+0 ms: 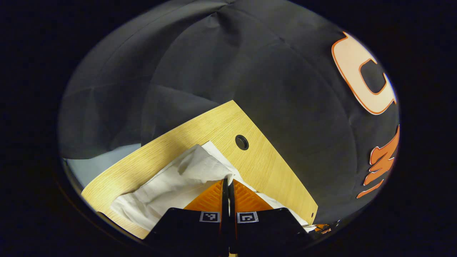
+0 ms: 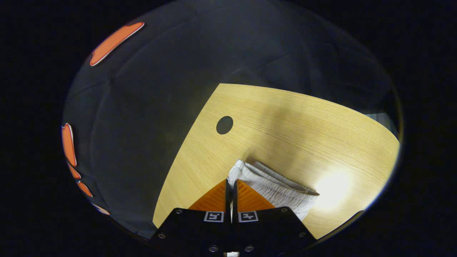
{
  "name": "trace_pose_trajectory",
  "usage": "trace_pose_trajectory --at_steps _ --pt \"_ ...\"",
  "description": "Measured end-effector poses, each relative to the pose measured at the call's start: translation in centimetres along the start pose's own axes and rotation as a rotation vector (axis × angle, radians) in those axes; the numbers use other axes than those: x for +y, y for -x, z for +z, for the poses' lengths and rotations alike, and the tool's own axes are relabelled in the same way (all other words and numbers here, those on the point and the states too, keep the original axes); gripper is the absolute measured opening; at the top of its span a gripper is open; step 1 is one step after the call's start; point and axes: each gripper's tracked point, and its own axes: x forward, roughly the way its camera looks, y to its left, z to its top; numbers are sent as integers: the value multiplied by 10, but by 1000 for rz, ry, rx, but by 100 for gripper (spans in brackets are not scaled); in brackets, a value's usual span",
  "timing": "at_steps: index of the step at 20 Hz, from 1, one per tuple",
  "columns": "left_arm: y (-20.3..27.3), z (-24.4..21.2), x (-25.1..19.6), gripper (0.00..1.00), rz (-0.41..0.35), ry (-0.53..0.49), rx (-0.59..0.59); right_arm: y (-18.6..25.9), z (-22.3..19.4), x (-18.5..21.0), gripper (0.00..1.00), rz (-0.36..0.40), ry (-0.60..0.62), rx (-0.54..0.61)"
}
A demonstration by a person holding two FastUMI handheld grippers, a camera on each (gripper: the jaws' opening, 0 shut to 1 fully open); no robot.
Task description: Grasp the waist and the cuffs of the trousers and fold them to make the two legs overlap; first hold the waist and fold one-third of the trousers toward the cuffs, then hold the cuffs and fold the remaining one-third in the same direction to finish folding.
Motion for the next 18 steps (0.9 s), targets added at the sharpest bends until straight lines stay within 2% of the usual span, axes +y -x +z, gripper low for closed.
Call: trace_pose_trajectory --at_steps 2,4,6,7,8,9,10,11,15,17,18 --pt "-13 -6 2 6 23 -24 33 -8 -3 3 2 28 -29 21" --pt "-26 -14 -8 8 19 -38 57 -9 -6 7 8 50 -5 24" --pt "-21 -18 -20 45 -5 -51 64 -3 -6 6 33 58 47 10" --pt "-18 -18 -22 63 -3 -68 59 3 -2 1 65 55 79 -3" --pt "-12 -19 -27 81 -4 -92 63 12 3 -5 66 31 110 -23" --pt "-8 -20 -32 100 1 -125 65 20 6 -14 79 7 140 -38" --pt "-5 -20 -33 99 9 -162 59 27 9 -25 73 -25 164 -52" --pt "-2 -20 -35 100 20 -191 53 32 11 -37 88 -53 184 -68" --pt "21 -13 -42 100 54 -282 -3 44 2 -89 97 -186 241 -43" --pt "30 -9 -46 99 89 -326 -19 43 -11 -106 98 -225 241 -12" --pt "32 -8 -46 99 107 -346 -23 41 -17 -113 91 -239 237 9"
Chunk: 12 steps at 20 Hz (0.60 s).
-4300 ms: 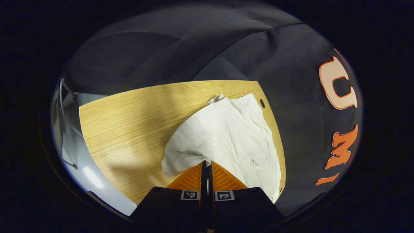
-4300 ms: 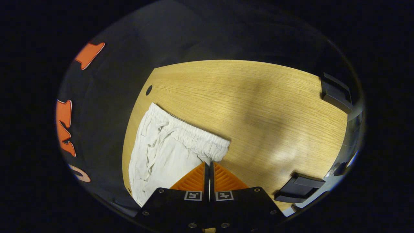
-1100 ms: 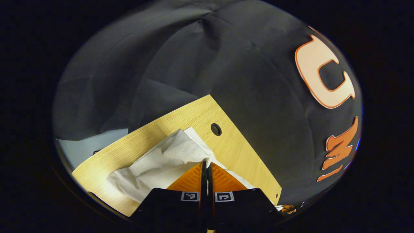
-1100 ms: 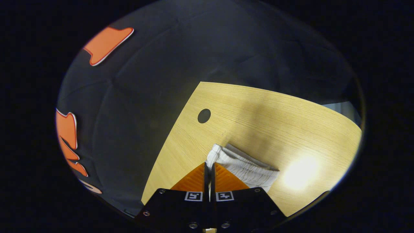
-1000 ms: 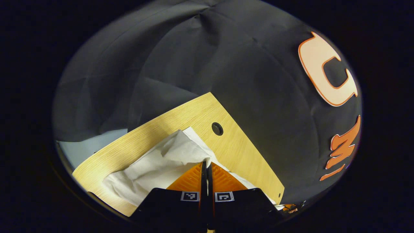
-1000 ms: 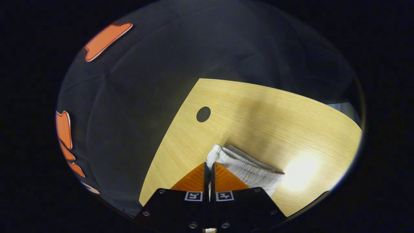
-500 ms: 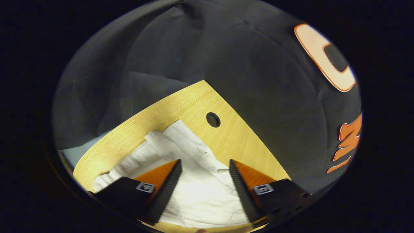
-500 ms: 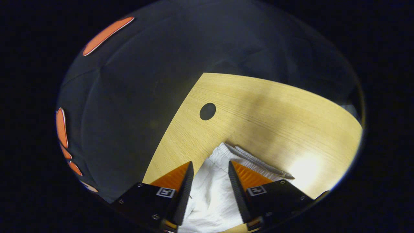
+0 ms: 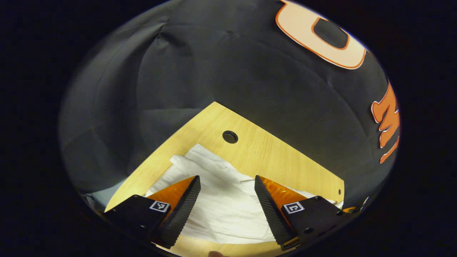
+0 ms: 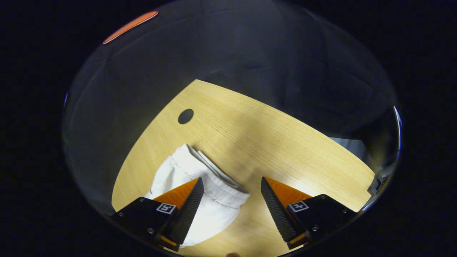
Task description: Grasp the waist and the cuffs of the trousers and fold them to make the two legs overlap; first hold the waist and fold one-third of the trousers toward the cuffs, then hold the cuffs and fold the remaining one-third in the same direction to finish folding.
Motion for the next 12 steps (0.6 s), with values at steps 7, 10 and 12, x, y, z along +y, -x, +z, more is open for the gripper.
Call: trace_pose_trajectory --at_steps 7,10,12 --pt "29 -26 0 100 78 -157 36 -19 -25 17 97 19 -38 72" --pt "43 -38 -2 99 75 -151 34 -23 -28 14 92 -27 -51 66" --pt "54 -41 -1 100 66 -120 26 -29 -27 17 70 -21 -51 58"
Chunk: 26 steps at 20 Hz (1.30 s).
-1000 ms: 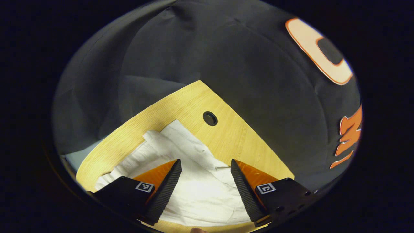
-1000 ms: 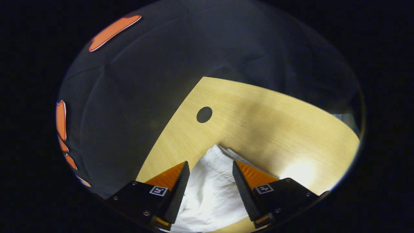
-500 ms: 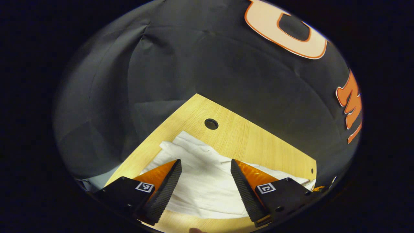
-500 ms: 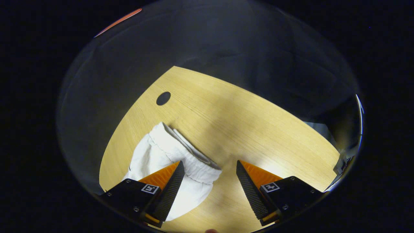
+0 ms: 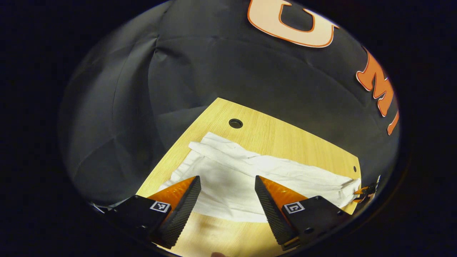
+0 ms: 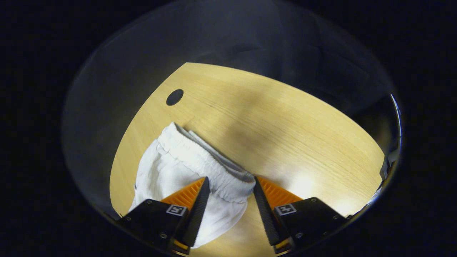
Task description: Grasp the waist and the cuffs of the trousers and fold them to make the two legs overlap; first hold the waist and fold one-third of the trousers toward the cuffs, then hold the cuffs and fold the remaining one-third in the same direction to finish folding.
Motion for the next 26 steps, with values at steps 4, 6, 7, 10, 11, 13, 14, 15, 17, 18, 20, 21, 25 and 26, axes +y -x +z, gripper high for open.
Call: trace_pose_trajectory --at_steps 4,6,7,10,11,13,14,15,17,18,20,21,25,26 --pt "3 -12 2 100 -26 49 4 4 -4 1 17 96 -94 -11" --pt "-1 -12 1 99 -30 36 7 8 -2 2 9 135 -116 -28" --pt "0 -10 0 99 -26 24 6 13 1 3 6 150 -101 -53" --pt "4 -8 -2 99 -34 15 4 46 6 20 6 215 -65 -109" --pt "4 -9 -3 99 -48 21 5 55 8 29 6 248 -60 -126" --pt "5 -14 -1 99 -63 22 9 78 7 43 6 293 -20 -155" --pt "5 -14 -2 99 -69 18 10 86 8 49 6 310 9 -170" --pt "5 -15 -3 99 -75 15 14 92 9 61 6 323 47 -190" --pt "6 -15 -4 99 -87 6 17 105 9 74 6 334 120 -231" --pt "6 -16 -5 99 -93 2 16 111 9 83 6 341 153 -250" --pt "7 -15 -6 99 -104 -3 10 122 1 97 6 360 206 -275" --pt "7 -15 -6 99 -106 0 11 128 4 101 6 369 225 -289" --pt "6 -14 -7 99 -118 24 18 165 11 111 6 413 302 -325" --pt "5 -16 -7 99 -118 31 19 174 13 112 6 423 320 -329"
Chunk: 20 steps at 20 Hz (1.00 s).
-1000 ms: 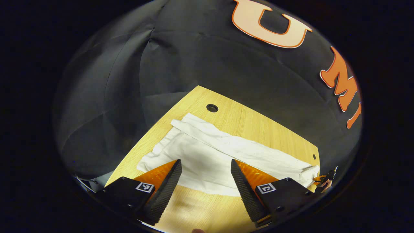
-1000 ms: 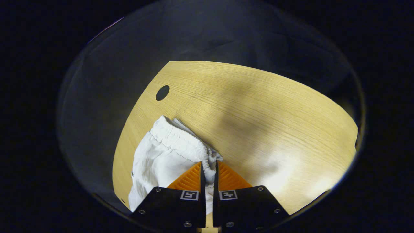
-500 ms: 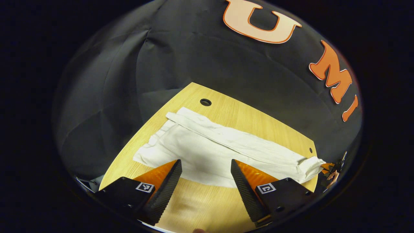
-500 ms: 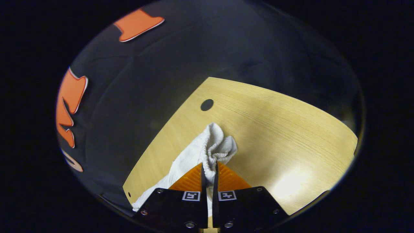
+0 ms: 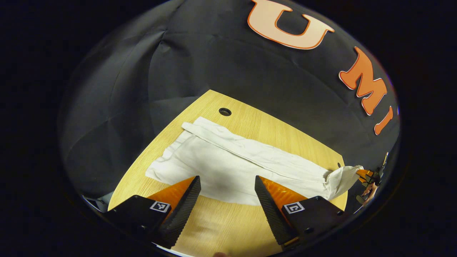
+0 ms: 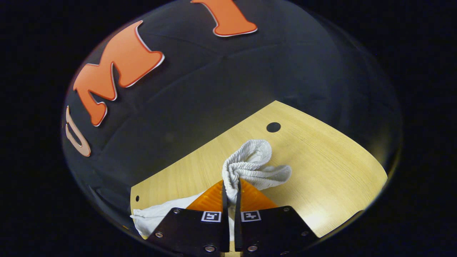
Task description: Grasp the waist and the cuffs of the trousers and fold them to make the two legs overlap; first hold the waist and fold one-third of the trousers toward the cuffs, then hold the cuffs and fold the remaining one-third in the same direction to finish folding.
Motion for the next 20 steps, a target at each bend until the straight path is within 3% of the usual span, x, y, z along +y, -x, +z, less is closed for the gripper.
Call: trace_pose_trajectory --at_steps 9,14,20 --pt "2 3 3 99 1 29 2 56 39 4 6 141 179 -5" --pt "1 2 0 99 -3 37 19 57 35 3 6 211 397 37" --pt "0 -1 0 99 -13 47 57 62 42 0 6 226 710 94"
